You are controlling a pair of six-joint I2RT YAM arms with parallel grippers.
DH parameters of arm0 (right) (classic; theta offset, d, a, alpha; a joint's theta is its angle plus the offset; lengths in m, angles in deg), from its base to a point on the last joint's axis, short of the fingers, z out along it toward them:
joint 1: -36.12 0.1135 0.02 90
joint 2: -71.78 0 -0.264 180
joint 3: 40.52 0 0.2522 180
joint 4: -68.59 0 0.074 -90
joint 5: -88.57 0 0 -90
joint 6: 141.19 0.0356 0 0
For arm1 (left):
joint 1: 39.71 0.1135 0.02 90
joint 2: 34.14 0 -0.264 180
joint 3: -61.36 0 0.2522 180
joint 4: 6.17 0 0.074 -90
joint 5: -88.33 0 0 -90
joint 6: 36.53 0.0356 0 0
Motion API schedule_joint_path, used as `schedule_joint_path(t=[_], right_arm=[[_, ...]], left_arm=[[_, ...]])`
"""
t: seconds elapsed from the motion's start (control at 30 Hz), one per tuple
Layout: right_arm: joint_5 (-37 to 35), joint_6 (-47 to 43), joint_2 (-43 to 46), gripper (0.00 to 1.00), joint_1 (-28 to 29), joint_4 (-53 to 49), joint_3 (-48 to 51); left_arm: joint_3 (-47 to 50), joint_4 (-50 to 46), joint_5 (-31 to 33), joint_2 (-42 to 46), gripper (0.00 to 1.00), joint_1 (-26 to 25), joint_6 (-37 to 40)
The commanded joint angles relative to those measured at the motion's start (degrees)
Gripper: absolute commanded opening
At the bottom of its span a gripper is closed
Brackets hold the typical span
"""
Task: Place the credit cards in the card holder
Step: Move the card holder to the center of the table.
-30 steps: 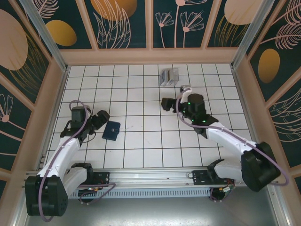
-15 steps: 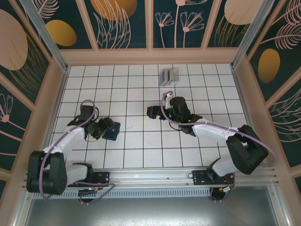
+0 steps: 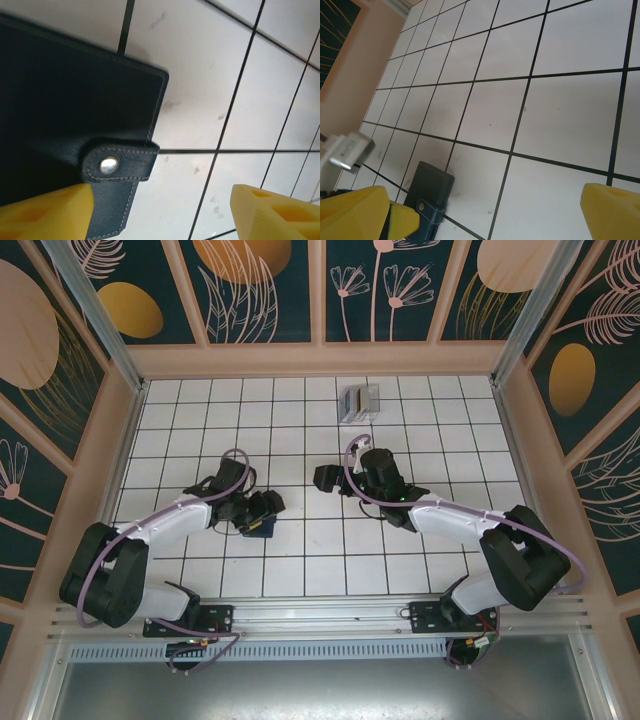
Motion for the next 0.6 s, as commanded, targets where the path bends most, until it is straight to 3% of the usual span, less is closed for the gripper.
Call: schedule_joint_path(t=[0.0,0.07,0.17,0.33,0.47,0.57], right_arm=[[-0.3,0.7,1.4,0.99,0.4,0.8,-0.7],[-0.5,-0.1,1.9,0.99,0.4,0.9,-0.4],[-1.2,-1.2,1.5,0.99,0.3,-0.1,-1.1],[-2.2,-0.7,2.8,0.99,0.4,0.1,0.0],[-1.6,-0.2,3.5,0.99,0.4,-0.3,0.5],[-2.7,-0.1,3.5,0.99,0.4,-1.5,0.3]], left_arm=[[-8.4,-13.3,14.8,0.7,0.81,0.2,7.4],[-9.0,-15.8,17.3,1.1,0.85,0.4,9.9],[-8.2,-16.4,12.6,-0.3,0.83,1.4,11.4],[-5.2,-14.4,13.4,-1.6,0.68,1.8,12.3],[-2.4,-11.9,13.3,-3.1,0.63,1.9,11.2],[-0.3,-7.8,6.2,-5.4,0.50,1.9,10.7]])
